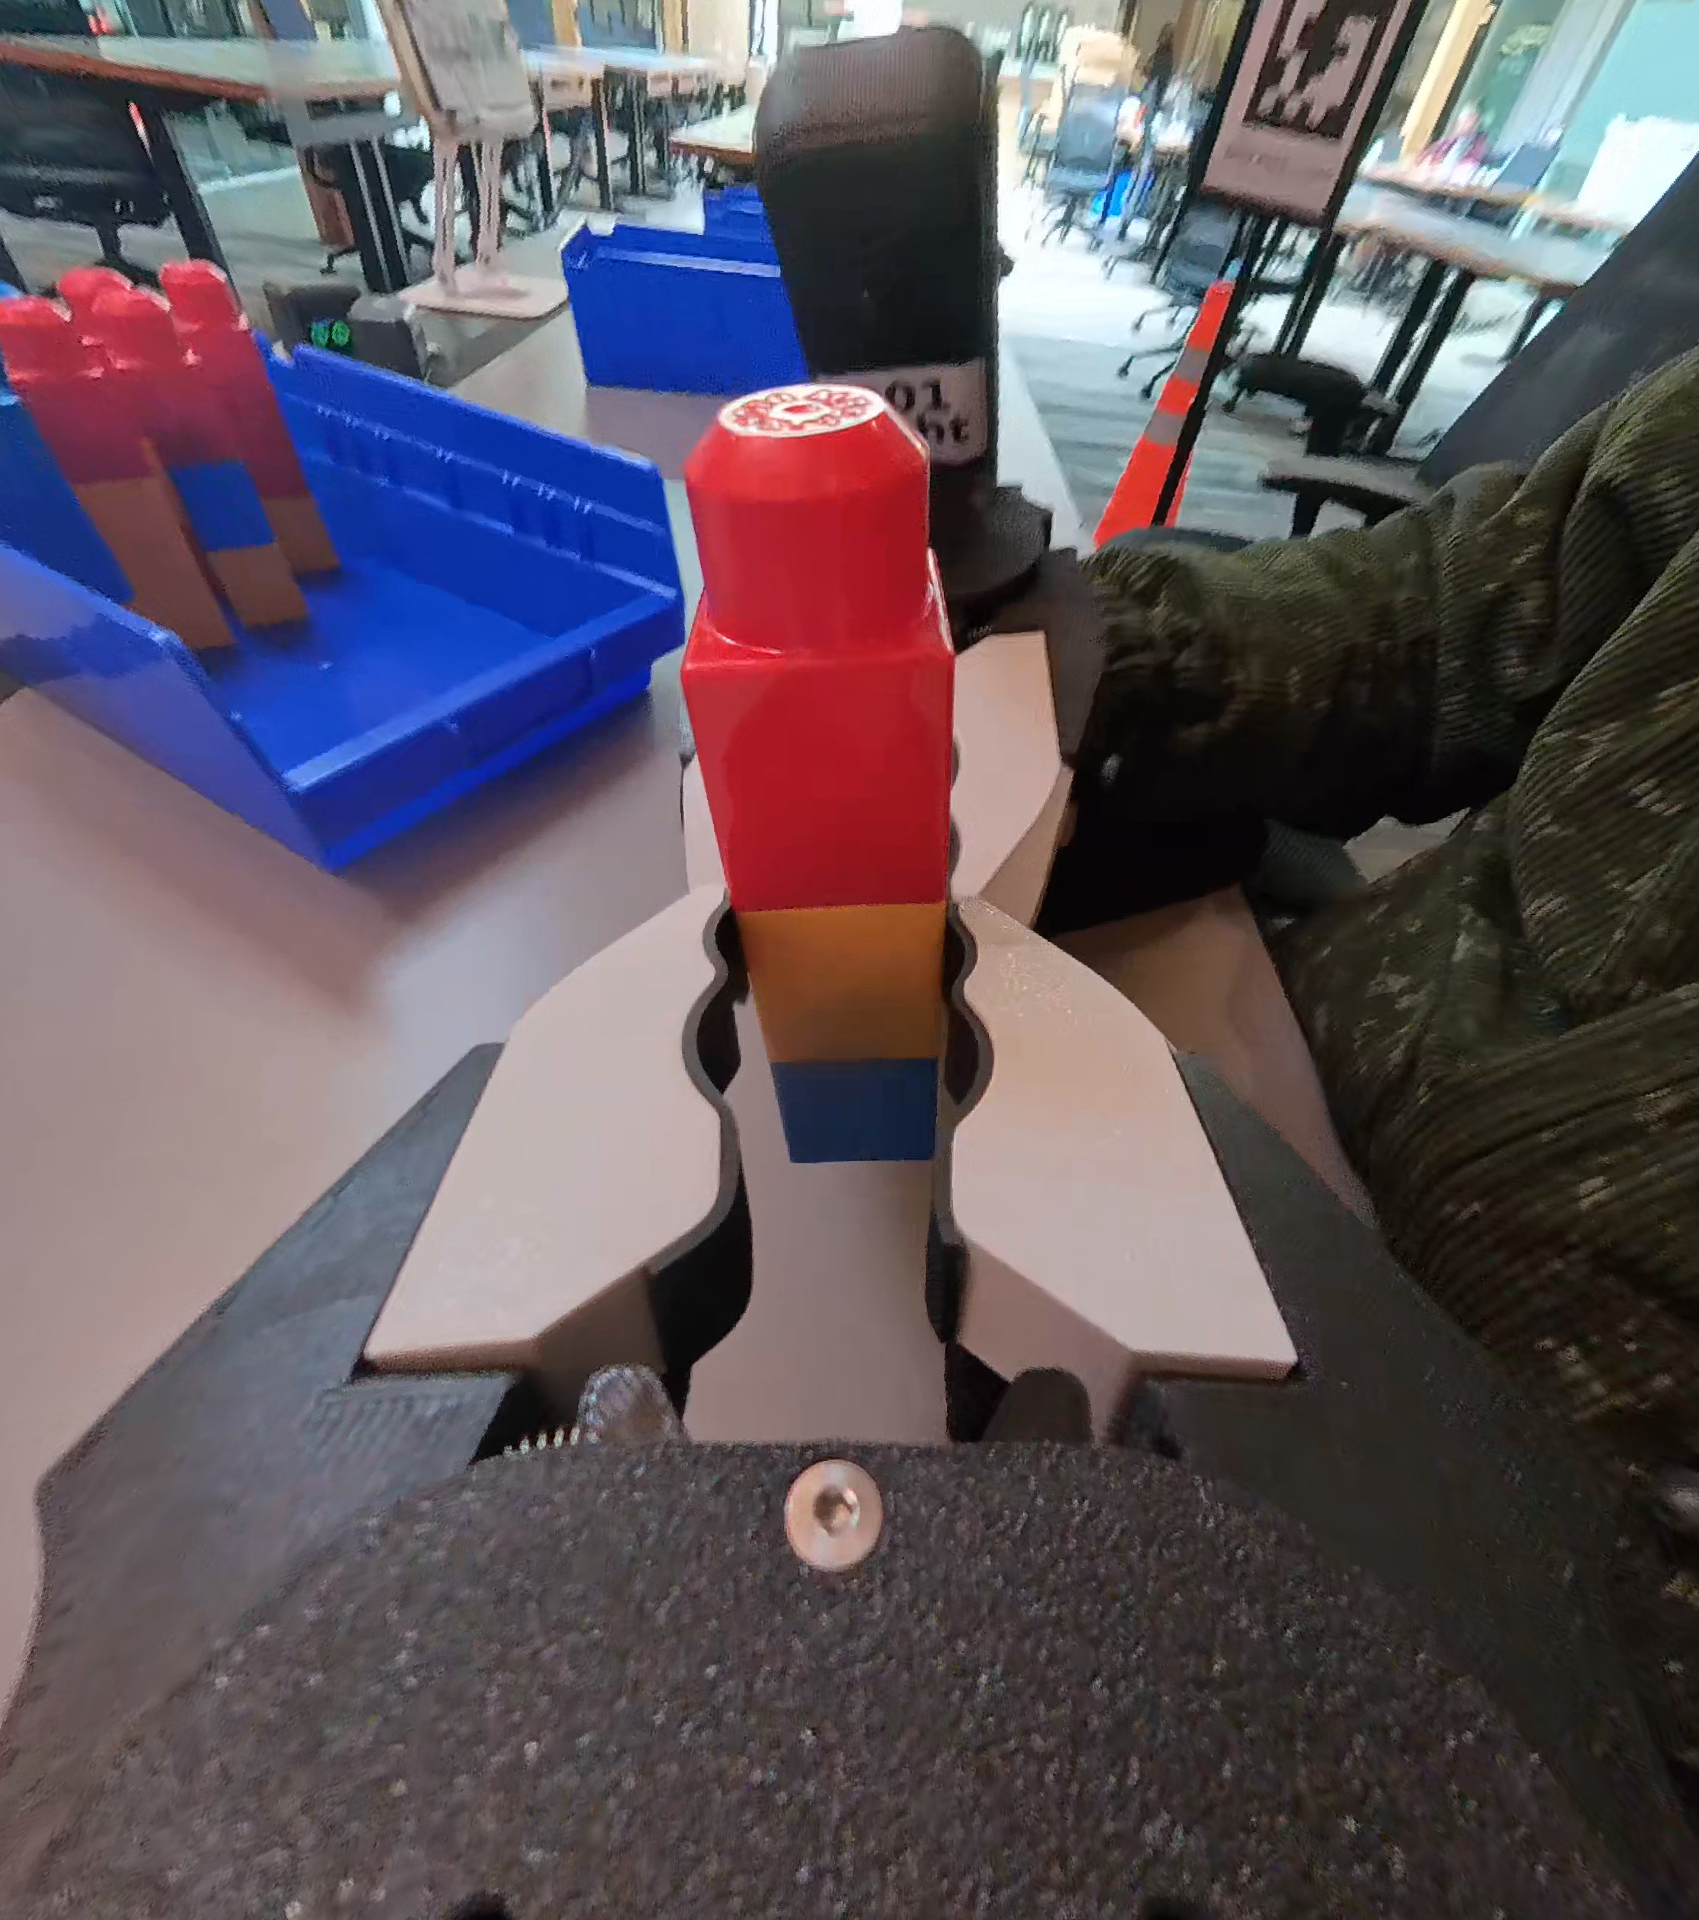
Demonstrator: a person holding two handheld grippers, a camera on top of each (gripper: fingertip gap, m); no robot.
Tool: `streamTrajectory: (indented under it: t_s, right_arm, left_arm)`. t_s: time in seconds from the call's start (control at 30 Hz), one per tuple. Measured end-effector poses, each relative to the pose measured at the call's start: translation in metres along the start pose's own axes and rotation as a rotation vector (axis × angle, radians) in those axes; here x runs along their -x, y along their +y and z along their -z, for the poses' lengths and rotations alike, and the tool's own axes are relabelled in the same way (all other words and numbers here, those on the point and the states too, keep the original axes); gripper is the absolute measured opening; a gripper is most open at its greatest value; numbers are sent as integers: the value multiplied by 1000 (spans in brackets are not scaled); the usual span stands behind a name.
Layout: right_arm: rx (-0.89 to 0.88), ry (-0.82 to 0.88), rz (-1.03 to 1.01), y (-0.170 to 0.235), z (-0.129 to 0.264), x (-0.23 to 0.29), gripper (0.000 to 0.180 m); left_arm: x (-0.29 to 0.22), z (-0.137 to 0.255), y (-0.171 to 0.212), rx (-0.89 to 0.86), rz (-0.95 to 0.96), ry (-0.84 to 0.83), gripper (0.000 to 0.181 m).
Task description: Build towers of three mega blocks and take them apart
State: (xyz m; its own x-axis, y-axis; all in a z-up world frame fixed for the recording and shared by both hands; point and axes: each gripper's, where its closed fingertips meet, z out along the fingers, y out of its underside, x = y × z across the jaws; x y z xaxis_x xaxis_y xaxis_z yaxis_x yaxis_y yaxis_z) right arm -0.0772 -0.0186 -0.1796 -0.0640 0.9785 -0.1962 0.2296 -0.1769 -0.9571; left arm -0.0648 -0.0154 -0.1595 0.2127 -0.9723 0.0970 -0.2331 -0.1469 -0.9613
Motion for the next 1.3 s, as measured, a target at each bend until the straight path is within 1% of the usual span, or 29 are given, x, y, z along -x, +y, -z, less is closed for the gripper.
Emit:
streamTrajectory:
  t_s: [0.03, 0.07, 0.13, 0.2, 0.27, 0.4, 0.43, 0.47, 0.57, 0.6, 0.63, 0.67, 0.73, 0.77, 0.8, 0.83, 0.87, 0.93, 1.0, 1.1, 1.2, 1.3]
  right_arm:
    - [19, 11, 0, 2, 1, -3, 46]
    - [21, 23, 12, 1, 3, -6, 49]
    - [-10, 63, 50, -8, 13, -12, 50]
    - [-38, 87, 105, -18, 21, -13, 49]
    - [-31, 90, 168, -21, 24, -8, 47]
    - [89, 79, 257, -3, 12, 1, 45]
    - [113, 79, 273, 1, 9, 2, 36]
    - [120, 80, 288, 2, 8, 4, 32]
    - [104, 90, 297, -7, 14, 6, 31]
    - [87, 102, 296, -13, 18, 4, 31]
    - [67, 110, 288, -21, 25, 3, 31]
    - [41, 139, 282, -31, 35, -3, 31]
    - [0, 267, 283, -57, 66, -27, 31]
    - [-3, 340, 274, -69, 86, -42, 31]
    - [0, 425, 265, -80, 107, -59, 31]
    - [13, 522, 268, -91, 130, -78, 31]
    - [44, 615, 266, -99, 154, -98, 31]
    - [110, 791, 239, -109, 200, -141, 31]
    - [206, 906, 161, -103, 239, -186, 31]
    - [347, 995, 20, -74, 280, -243, 32]
    - [424, 1049, -98, -43, 307, -284, 32]
    - [456, 1067, -187, -18, 320, -309, 31]
  left_arm:
    - [3, 2, 5, 33, -7, -15, 36]
    - [7, 5, 11, 77, -21, -39, 36]
    - [18, 10, 31, 212, -90, -112, 36]
    - [20, 11, 51, 334, -147, -137, 36]
    - [20, 9, 62, 411, -186, -145, 36]
    - [10, 0, 74, 484, -228, -110, 36]
    - [8, 0, 77, 505, -243, -105, 36]
    - [7, 0, 77, 508, -253, -107, 36]
    - [8, -1, 63, 422, -263, -131, 36]
    - [14, 0, 53, 363, -261, -167, 44]
    - [19, 3, 43, 306, -246, -193, 47]
    - [24, 7, 32, 232, -219, -215, 46]
    - [36, 19, 7, 47, -145, -256, 39]
    - [44, 27, -2, -34, -103, -291, 33]
    - [53, 35, -9, -109, -70, -336, 25]
    - [61, 44, -14, -175, -51, -378, 9]
    - [66, 52, -18, -232, -37, -408, 0]
    - [76, 62, -19, -294, 13, -454, 0]
    - [83, 65, -16, -310, 35, -486, 0]
    - [87, 61, -9, -292, 40, -499, 0]
    - [90, 56, -1, -265, 24, -523, 0]
    - [91, 52, 4, -252, 23, -517, 0]
